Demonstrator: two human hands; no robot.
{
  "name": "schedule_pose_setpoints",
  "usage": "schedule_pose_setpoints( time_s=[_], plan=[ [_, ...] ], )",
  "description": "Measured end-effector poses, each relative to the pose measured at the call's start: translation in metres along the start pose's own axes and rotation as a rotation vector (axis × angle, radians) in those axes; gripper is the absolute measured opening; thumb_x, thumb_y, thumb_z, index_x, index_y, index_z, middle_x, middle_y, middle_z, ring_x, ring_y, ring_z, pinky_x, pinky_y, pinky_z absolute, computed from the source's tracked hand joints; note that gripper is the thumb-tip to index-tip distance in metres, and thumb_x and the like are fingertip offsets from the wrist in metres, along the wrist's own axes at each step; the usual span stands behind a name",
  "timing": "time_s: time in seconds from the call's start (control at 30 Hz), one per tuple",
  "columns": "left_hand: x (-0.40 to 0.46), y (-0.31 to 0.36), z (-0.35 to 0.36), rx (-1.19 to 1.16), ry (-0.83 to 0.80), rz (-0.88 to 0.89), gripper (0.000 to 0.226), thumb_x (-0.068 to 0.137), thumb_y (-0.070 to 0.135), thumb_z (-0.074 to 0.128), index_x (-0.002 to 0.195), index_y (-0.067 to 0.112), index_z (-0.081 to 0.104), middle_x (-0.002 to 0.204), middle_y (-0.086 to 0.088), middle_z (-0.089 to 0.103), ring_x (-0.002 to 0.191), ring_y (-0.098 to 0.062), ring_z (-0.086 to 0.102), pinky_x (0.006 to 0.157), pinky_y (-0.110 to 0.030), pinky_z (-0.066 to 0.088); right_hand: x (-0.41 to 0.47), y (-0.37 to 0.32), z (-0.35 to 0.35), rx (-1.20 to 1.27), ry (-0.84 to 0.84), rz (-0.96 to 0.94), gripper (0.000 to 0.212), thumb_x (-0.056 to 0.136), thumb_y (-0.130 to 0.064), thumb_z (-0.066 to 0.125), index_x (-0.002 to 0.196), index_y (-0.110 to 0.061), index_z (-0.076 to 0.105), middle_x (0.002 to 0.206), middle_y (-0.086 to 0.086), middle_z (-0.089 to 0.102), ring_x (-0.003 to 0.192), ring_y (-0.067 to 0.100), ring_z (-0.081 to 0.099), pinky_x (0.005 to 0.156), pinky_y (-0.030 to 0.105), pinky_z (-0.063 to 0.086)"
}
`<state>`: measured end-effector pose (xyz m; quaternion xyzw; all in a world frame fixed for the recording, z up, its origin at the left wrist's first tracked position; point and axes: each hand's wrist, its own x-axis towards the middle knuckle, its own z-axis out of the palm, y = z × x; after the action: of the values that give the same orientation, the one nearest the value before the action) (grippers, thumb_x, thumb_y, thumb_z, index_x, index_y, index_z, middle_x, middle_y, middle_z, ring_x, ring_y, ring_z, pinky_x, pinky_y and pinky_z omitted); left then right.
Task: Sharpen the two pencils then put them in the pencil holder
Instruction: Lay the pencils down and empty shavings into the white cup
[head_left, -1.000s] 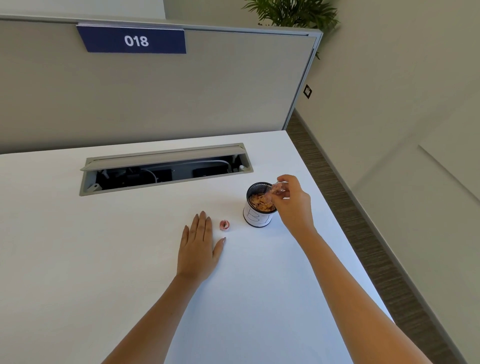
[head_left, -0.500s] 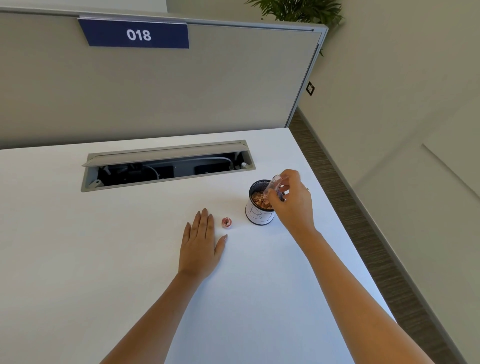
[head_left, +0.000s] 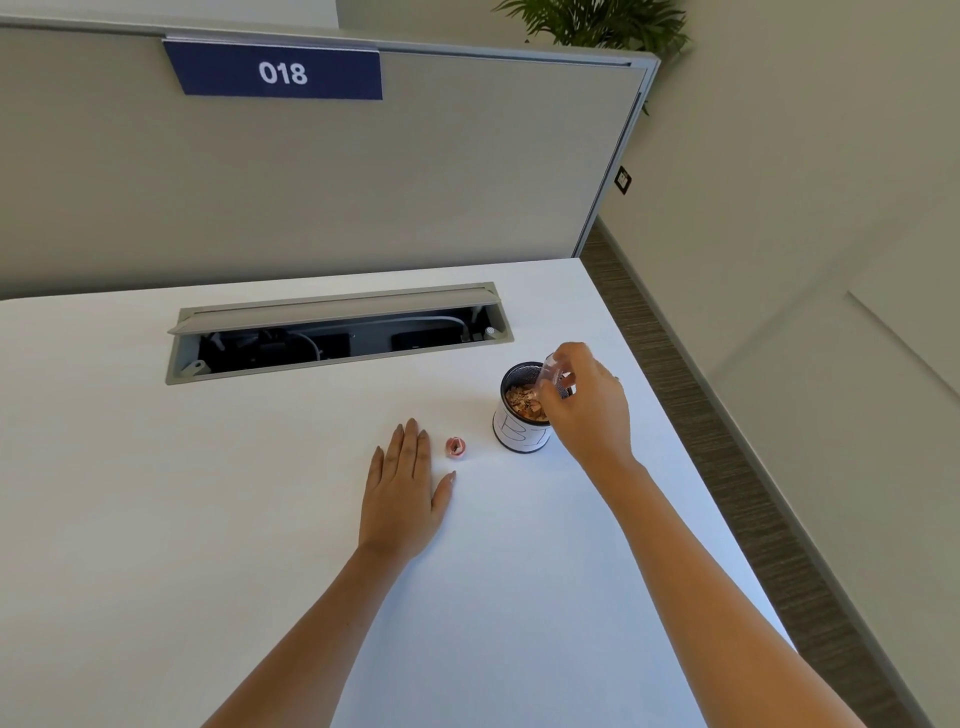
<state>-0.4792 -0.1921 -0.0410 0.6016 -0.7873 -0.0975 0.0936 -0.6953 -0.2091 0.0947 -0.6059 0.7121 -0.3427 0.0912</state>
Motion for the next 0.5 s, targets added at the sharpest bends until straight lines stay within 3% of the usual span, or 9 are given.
schedule_pose_setpoints(
  time_s=[0.13,0.23,0.5],
  plan=[
    [0.0003,0.0009,-0.0002,0.008,-0.001,0.001,0.07,0.096,0.05,0.027,0.144,0.001,0.043,0.155,-0.016,0.038,0.144,-0.032,0.034,0.114,-0.048,0.031,0.0001,0.0009,0.0005,0.043,0.019,0.04,0.035,0.087,-0.022,0.061,0.116,-0.026,0.043,0.098,-0.004,0.066,0.088,0.018,0.06,0.069,0.032,0.05],
    [0.0002,0.0006,-0.0002,0.008,-0.003,-0.001,0.07,0.096,0.05,0.027,0.144,0.001,0.043,0.155,-0.016,0.037,0.145,-0.032,0.034,0.114,-0.049,0.031,-0.001,0.0047,0.0021,-0.052,0.008,-0.046,0.024,0.087,-0.019,0.058,0.11,-0.025,0.052,0.094,-0.003,0.065,0.092,0.023,0.058,0.065,0.031,0.047],
    [0.0001,0.0004,-0.0003,0.02,-0.011,-0.004,0.071,0.097,0.05,0.025,0.145,0.001,0.041,0.156,-0.016,0.036,0.145,-0.032,0.032,0.115,-0.047,0.029,-0.001,0.0019,-0.0015,0.02,0.064,-0.028,0.032,0.087,-0.02,0.061,0.115,-0.023,0.047,0.102,-0.003,0.065,0.094,0.022,0.056,0.067,0.033,0.047]
  ],
)
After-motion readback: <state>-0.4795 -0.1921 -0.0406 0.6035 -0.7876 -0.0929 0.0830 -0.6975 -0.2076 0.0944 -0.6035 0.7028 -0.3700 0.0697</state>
